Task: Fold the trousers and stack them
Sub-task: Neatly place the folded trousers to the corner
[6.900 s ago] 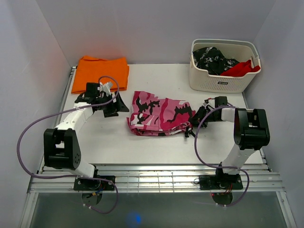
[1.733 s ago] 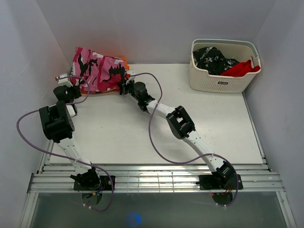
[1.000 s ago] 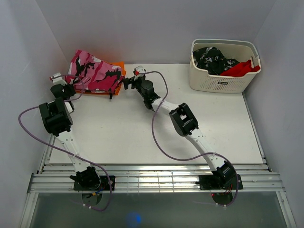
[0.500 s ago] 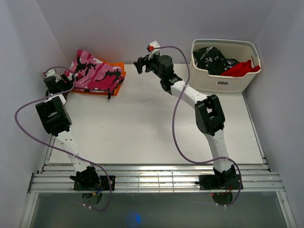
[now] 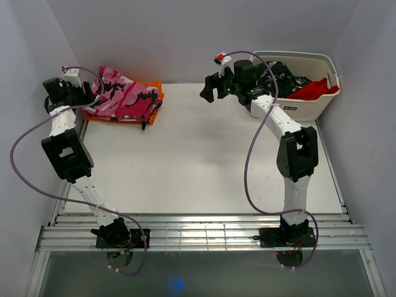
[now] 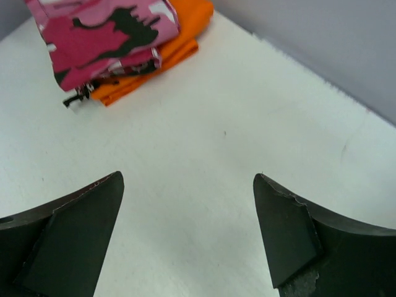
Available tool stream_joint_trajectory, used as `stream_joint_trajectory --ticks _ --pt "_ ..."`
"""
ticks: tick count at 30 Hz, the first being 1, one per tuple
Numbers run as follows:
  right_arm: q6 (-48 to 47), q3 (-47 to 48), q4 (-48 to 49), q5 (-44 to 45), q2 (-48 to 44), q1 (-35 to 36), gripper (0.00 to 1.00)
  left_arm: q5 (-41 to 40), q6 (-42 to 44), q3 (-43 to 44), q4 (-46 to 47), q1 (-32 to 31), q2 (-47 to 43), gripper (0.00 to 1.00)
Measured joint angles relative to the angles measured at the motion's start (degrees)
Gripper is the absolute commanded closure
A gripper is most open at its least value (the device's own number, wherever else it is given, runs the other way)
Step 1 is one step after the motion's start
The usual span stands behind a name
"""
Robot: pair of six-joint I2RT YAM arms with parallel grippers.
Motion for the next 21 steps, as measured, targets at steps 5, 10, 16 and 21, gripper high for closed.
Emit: stream_joint_trajectory --ticks 5,10,16,21 --pt "-0.46 -0.46 -6.01 -1.51 0.02 -2.27 0.1 0.52 3.56 8.66 -2.82 -3.37 7.67 0.29" --pt "-0.57 -0.46 -8.24 -2.47 0.02 -2.97 0.1 -3.26 1.46 7.91 -5.14 -7.52 15.28 0.31" --pt "-0.44 -1.33 -9.55 -2.91 -0.24 -4.02 0.1 -9.94 -5.53 -4.66 1.25 -10.36 8.28 0.3" --pt "-0.2 -5.46 -10.23 -3.04 -2.23 -5.57 0.1 -14.05 -14.43 -9.2 -0.09 -12.85 4.59 0.27"
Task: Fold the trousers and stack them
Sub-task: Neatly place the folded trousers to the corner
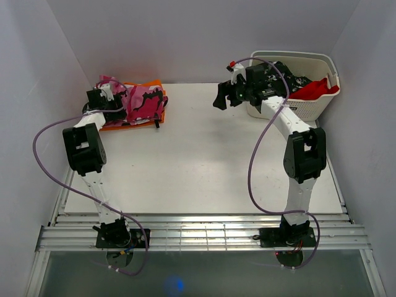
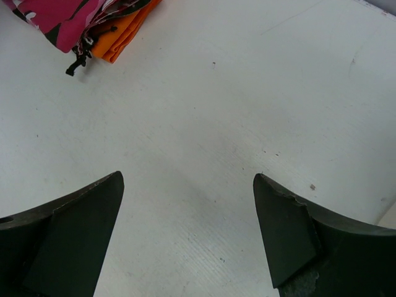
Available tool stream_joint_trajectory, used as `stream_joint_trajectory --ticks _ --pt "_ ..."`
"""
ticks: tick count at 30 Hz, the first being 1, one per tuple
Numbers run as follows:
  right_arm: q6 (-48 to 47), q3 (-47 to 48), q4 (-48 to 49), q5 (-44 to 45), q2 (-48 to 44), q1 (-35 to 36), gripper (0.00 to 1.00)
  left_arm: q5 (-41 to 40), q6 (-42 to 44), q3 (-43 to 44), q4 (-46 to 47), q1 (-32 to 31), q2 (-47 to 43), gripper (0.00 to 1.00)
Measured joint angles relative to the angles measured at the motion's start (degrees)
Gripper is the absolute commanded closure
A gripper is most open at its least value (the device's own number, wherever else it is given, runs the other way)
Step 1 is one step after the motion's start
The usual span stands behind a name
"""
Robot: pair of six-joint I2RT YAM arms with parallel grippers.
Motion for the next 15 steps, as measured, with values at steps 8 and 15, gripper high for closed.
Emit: stream_joint_trajectory --ticks 8,15 --pt "0.07 -3.93 -1.01 -0.09 -5.4 -1.7 0.1 0.33 -4.85 5.14 -7.34 0.13 -0.2 0.22" --pt "0.04 -7.87 -0.66 -0.52 -10.93 -3.23 0.1 7.39 0.07 18.45 -12.79 1.66 0.46 0.31"
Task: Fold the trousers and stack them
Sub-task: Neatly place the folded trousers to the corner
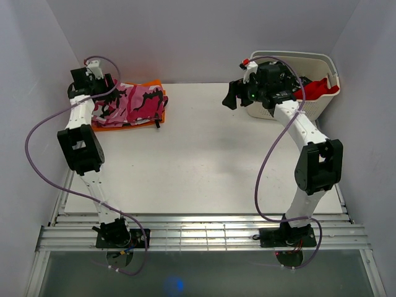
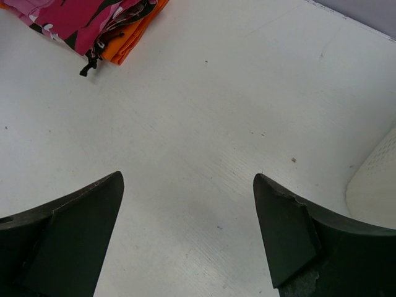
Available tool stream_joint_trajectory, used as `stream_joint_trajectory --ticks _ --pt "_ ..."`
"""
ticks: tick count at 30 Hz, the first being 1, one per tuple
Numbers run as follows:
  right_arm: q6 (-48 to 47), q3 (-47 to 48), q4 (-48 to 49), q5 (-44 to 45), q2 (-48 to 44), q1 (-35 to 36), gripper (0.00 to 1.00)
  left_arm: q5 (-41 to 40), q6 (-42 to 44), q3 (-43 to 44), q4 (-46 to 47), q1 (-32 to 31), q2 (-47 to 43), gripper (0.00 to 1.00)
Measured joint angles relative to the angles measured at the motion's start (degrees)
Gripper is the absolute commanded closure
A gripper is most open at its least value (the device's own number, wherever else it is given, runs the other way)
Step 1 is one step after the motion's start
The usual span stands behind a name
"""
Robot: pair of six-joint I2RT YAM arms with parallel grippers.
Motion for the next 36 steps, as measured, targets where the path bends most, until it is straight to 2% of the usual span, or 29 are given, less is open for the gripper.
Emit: stream_joint_trajectory --ticks 5,8,15,20,24,27,30,33,35,36 --pt "0.02 -1.09 -0.15 -0.15 -0.15 -0.96 0.1 1.99 -0.66 9.94 0.24 1.22 4.5 0.35" --pt "0.02 -1.07 -0.09 -0.2 0.35 -1.6 0.1 2.89 -2.56 15.28 1.49 2.23 10.84 0.36" --pt "0.07 0.09 -1.42 -0.37 5.73 -4.2 0.1 2.01 -4.42 19.71 8.15 4.11 24.06 0.34" --pt "0.04 0.39 -4.11 -0.17 8.15 -6.01 0.1 0.52 -5.4 20.5 12.33 4.46 24.5 0.18" --pt "-0.26 0.22 -4.83 -0.09 7.34 -6.38 0.1 0.92 -5.68 19.76 15.06 4.52 24.24 0.1" --pt "-0.9 -1.44 -5.14 0.35 4.02 -6.4 0.1 0.98 -5.73 15.17 17.9 4.59 21.44 0.05" --pt "-1.97 -4.83 -5.38 0.76 -2.75 -6.58 0.1 0.57 -6.69 9.62 20.57 5.03 16.72 0.05" --pt "-2.97 -8.41 -4.74 0.94 -10.93 -7.5 0.1 0.98 -8.61 5.18 23.41 5.99 10.45 0.11" --pt "-3.48 -10.64 -4.13 0.9 -15.61 -8.17 0.1 1.79 -9.88 4.07 25.35 6.71 6.43 0.27" --pt "-3.69 -11.76 -3.69 0.87 -17.77 -8.46 0.1 2.93 -10.36 3.76 26.75 6.91 4.0 0.41"
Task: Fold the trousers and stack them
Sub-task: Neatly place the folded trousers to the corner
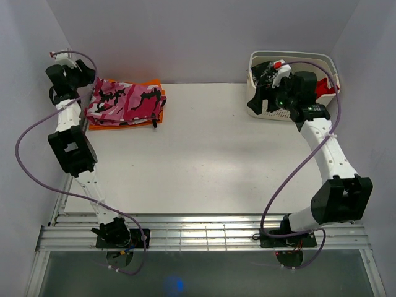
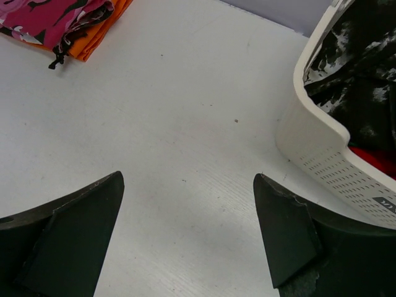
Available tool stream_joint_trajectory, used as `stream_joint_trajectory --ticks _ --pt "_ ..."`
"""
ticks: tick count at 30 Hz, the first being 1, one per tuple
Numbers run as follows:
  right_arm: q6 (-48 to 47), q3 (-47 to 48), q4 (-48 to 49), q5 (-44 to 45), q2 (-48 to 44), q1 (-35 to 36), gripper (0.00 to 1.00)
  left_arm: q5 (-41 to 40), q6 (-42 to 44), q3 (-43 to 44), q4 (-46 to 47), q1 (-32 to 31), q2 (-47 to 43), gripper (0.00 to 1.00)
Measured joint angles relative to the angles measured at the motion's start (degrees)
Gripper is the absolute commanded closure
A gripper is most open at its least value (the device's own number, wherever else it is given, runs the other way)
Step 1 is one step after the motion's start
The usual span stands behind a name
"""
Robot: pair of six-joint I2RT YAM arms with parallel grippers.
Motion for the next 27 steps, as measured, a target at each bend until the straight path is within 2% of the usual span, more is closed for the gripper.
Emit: stream_joint_trajectory --ticks 1,2,4,5,7,8,9,16,25,27 --pt "-0.22 -0.87 0.48 -0.02 -1.62 -0.31 0.1 0.48 -0.37 -0.07 0.66 0.42 -0.92 0.42" --pt "-0.42 -1.62 1.03 -0.09 -2.71 -0.48 0.1 1.31 -0.66 -0.24 1.88 0.76 -2.25 0.56" --pt "-0.61 -2.36 1.6 -0.44 -3.13 -0.57 0.1 2.78 -1.73 -0.33 3.67 1.14 -3.96 0.66" --pt "-0.61 -2.38 1.68 -0.61 -2.58 -0.57 0.1 3.69 -1.99 -0.33 4.52 1.16 -4.2 0.76" --pt "-0.59 -2.36 2.01 -0.9 -0.48 -0.57 0.1 5.62 -2.89 -0.52 5.25 1.07 -4.02 0.86" --pt "-0.57 -2.34 2.03 -1.01 0.87 -0.55 0.1 6.71 -3.28 -0.63 5.27 0.98 -3.65 0.95" --pt "-0.57 -2.23 1.97 -1.05 2.4 -0.52 0.1 7.3 -3.52 -0.68 5.22 0.92 -3.13 0.98" --pt "-0.35 1.36 -0.11 -0.96 11.65 -0.57 0.1 9.49 -5.95 -0.72 4.33 0.61 3.76 1.0" --pt "0.35 3.82 -0.66 -0.85 15.52 -0.57 0.1 8.92 -10.23 0.17 7.37 0.61 11.13 1.0" --pt "0.5 3.89 -0.92 -0.81 16.37 -0.57 0.1 7.67 -11.17 2.97 9.22 0.61 14.05 1.0"
